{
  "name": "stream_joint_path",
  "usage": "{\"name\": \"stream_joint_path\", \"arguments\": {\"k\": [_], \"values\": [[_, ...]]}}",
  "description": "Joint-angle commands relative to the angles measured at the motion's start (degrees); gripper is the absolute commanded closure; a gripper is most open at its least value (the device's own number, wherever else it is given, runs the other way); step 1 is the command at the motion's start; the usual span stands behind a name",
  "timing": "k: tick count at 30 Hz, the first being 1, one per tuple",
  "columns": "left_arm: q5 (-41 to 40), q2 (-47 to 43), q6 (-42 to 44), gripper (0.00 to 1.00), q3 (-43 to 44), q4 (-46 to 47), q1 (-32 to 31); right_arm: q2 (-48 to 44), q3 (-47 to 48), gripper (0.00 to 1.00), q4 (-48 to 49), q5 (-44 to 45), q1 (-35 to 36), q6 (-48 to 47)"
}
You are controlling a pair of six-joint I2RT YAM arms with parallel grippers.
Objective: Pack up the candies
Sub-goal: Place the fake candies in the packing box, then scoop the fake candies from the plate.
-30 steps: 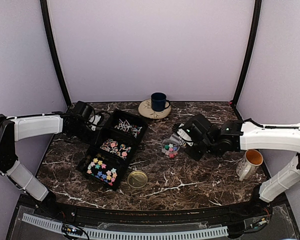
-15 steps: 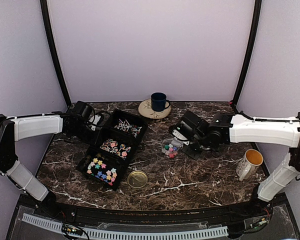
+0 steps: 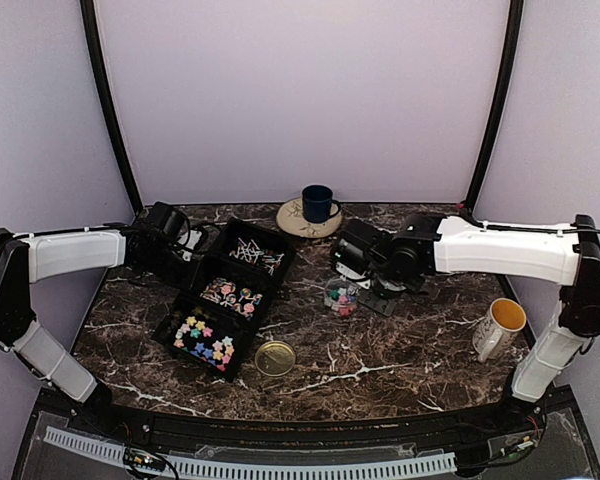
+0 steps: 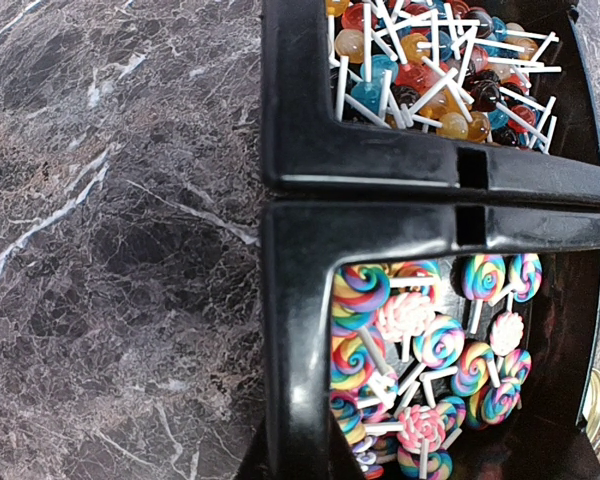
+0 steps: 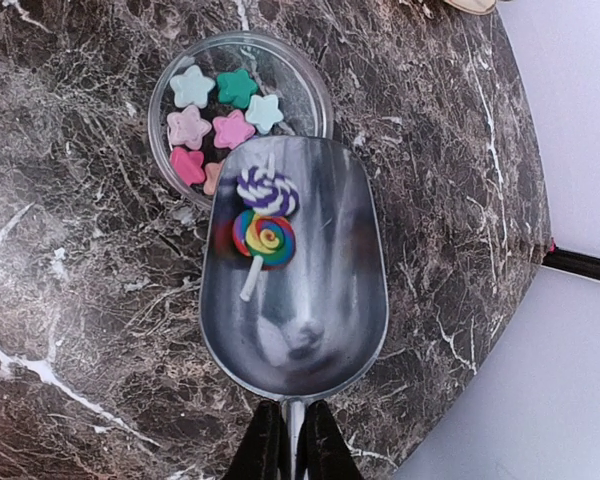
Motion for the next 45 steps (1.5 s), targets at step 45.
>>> {"name": "stream_joint_path", "arguments": {"k": [45], "values": [[2.12,1.31,-0.59,1.00,5.29,0.06,-0.32,18.19,28.06,1.00,4.98,10.48,18.10,-25.54]]}}
